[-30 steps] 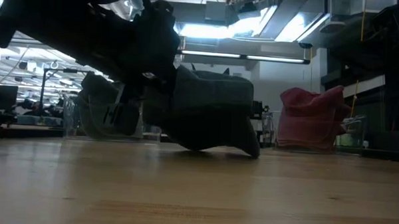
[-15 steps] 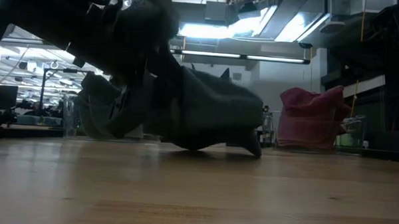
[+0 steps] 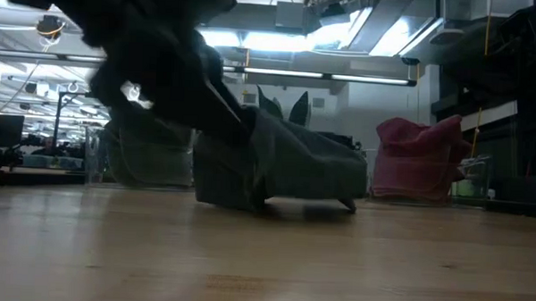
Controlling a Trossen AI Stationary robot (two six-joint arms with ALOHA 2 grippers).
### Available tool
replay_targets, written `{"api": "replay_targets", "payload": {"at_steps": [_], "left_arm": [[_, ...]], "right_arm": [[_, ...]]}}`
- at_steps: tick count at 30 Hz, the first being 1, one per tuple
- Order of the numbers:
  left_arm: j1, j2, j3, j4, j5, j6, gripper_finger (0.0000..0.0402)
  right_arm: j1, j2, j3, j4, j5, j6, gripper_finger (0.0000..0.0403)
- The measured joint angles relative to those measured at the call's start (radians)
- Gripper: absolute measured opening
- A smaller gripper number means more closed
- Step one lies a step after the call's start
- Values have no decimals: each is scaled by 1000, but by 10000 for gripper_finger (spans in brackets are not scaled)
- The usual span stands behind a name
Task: Pick & Place hat
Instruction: Put the black cap into the left transparent bin
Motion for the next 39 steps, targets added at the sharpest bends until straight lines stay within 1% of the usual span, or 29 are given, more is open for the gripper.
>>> {"api": "replay_targets", "payload": {"at_steps": [3,7,9,11,13,16,18,20,23,25,27,31,33,37,39], "left_arm": [[18,-49,0,-91,164,-56,209],[31,-105,0,-196,399,-178,203],[34,-125,0,-232,472,-230,201],[34,-144,0,-254,496,-250,199],[34,-157,0,-266,480,-243,197],[34,-172,0,-269,380,-184,192],[35,-179,0,-259,285,-118,189],[37,-181,0,-244,150,-55,187],[47,-181,0,-213,-48,-1,182],[61,-178,0,-209,-101,11,180],[77,-161,0,-211,-84,12,177],[94,-87,0,-179,21,14,174],[92,-46,0,-168,54,20,173],[69,14,0,-164,107,24,175],[56,40,0,-164,112,24,175]], "right_arm": [[0,0,0,0,0,0,16],[0,0,0,0,0,0,16],[0,0,0,0,0,0,16],[0,0,0,0,0,0,16],[0,0,0,0,0,0,16],[0,0,0,0,0,0,16],[0,0,0,0,0,0,16],[0,0,0,0,0,0,16],[0,0,0,0,0,0,16],[0,0,0,0,0,0,16],[0,0,0,0,0,0,16],[0,0,0,0,0,0,16],[0,0,0,0,0,0,16],[0,0,0,0,0,0,16],[0,0,0,0,0,0,16]]}}
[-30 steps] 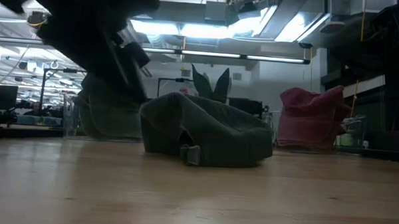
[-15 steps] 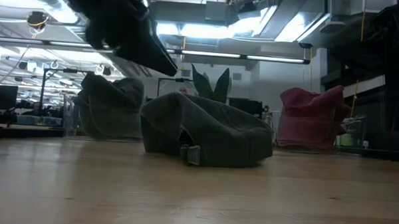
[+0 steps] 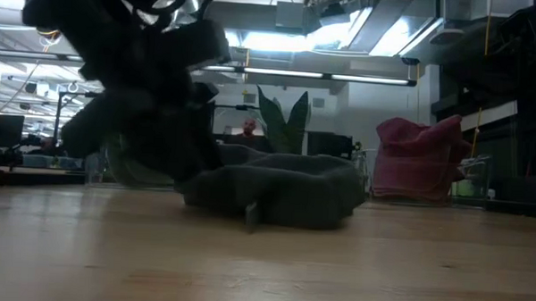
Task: Pick & Place hat
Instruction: Put the black cap into the left transparent bin
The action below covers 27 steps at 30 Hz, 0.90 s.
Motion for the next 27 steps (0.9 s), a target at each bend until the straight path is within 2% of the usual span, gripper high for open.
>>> {"api": "replay_targets", "payload": {"at_steps": [5,9,16,19,24,27], "left_arm": [[-11,44,0,54,-90,5,172],[-10,43,0,152,-158,120,171],[13,-8,0,252,-152,232,168],[58,-24,0,251,-112,216,169],[146,-18,0,198,106,149,169],[172,-14,0,179,190,134,167]], "right_arm": [[0,0,0,0,0,0,16],[0,0,0,0,0,0,16],[0,0,0,0,0,0,16],[0,0,0,0,0,0,16],[0,0,0,0,0,0,16],[0,0,0,0,0,0,16]]}}
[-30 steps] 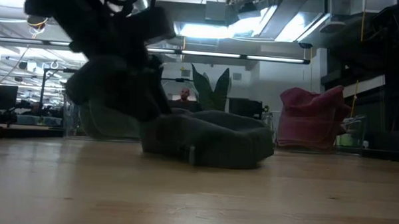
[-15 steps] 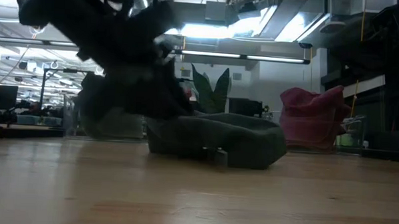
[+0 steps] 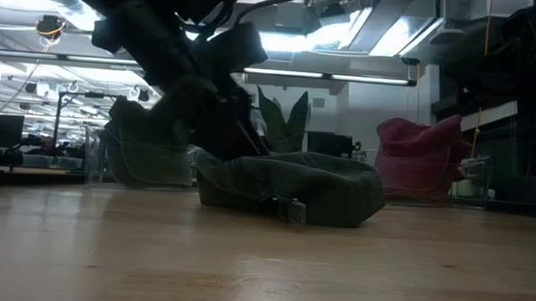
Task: Pick & Place hat
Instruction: Put the black cap into the left transparent bin
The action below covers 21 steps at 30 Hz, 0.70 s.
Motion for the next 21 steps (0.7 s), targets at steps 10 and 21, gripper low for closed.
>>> {"api": "replay_targets", "payload": {"at_steps": [10,21], "left_arm": [[30,17,0,-43,96,-16,162],[50,117,0,67,154,-18,151]], "right_arm": [[0,0,0,0,0,0,16],[0,0,0,0,0,0,16]]}}
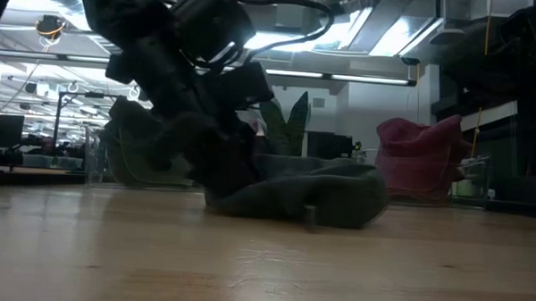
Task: Pick & Place hat
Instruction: Put the black cap into the left transparent bin
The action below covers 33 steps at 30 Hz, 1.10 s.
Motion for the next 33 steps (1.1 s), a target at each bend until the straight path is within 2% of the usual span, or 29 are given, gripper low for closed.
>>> {"api": "replay_targets", "payload": {"at_steps": [4,12,19,27,30,33], "left_arm": [[-1,22,2,39,0,0,124],[-22,28,2,43,-33,0,28],[-56,-24,-3,11,-197,45,28],[-84,-203,-2,-38,-344,78,28],[-102,-283,-2,-50,-459,129,28],[-111,-346,-1,-73,-626,172,28]], "right_arm": [[0,0,0,0,0,0,16],[0,0,0,0,0,0,16],[0,0,0,0,0,0,16],[0,0,0,0,0,0,16],[0,0,0,0,0,0,16],[0,0,0,0,0,0,16]]}}
